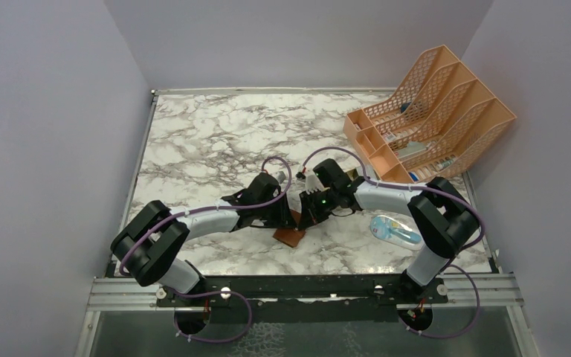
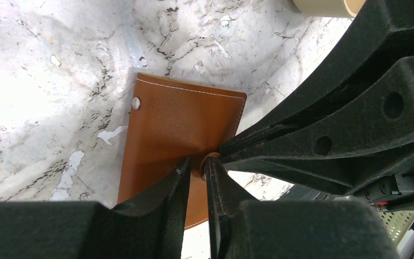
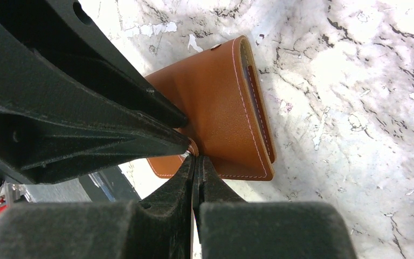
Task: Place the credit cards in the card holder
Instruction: Close the card holder at the center of the board.
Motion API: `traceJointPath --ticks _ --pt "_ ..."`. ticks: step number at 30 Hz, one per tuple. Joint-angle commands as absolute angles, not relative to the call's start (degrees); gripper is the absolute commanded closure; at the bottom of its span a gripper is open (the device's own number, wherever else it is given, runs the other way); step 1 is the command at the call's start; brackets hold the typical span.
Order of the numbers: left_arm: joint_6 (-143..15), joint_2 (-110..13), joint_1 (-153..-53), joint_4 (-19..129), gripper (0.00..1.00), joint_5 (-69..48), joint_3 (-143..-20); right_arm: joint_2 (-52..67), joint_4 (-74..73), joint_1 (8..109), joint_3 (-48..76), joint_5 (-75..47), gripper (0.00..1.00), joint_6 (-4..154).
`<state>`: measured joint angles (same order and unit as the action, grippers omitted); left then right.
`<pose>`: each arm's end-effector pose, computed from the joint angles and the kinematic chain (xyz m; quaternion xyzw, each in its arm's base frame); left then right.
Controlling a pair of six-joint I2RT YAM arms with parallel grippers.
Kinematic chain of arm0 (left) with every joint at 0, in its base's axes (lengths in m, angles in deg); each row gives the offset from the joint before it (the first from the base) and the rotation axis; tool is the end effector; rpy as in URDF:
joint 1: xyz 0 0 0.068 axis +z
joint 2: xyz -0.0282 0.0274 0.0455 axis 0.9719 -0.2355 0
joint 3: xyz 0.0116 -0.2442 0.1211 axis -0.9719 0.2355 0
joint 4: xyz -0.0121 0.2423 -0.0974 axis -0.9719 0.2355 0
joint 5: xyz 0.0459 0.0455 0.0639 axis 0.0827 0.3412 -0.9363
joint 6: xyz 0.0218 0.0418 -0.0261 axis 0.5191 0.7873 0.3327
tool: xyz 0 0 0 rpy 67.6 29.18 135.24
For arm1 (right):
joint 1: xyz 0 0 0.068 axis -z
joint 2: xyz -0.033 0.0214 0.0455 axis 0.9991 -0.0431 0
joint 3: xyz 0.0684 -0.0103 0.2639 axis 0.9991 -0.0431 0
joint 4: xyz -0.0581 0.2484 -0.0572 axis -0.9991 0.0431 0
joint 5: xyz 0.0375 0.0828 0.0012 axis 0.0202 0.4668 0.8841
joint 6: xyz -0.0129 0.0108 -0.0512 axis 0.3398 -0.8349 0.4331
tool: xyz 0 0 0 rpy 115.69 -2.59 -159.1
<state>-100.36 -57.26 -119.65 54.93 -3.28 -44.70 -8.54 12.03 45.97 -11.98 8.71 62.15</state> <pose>0.1936 -0.1952 0.1516 0.0083 0.9232 -0.3472 0.1647 0.2226 0.2216 0.1449 -0.2448 0.9020 0.3460 0.0818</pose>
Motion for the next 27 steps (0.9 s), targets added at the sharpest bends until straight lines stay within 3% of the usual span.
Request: traceJointPath --ticks 1,9,27 --pt "-99.11 -58.13 -120.61 58.89 0.76 -4.81 -42.72 -9.9 13.11 45.6 -10.96 2.4 0.99 61.12" --pt "-99.6 -56.02 -120.59 58.18 0.69 -4.4 -42.27 -9.28 14.79 45.6 -9.34 0.27 0.99 60.98" --pt "-99.33 -57.45 -120.58 58.34 0.72 -6.08 -41.69 -10.85 13.78 45.63 -8.6 6.34 0.99 62.03"
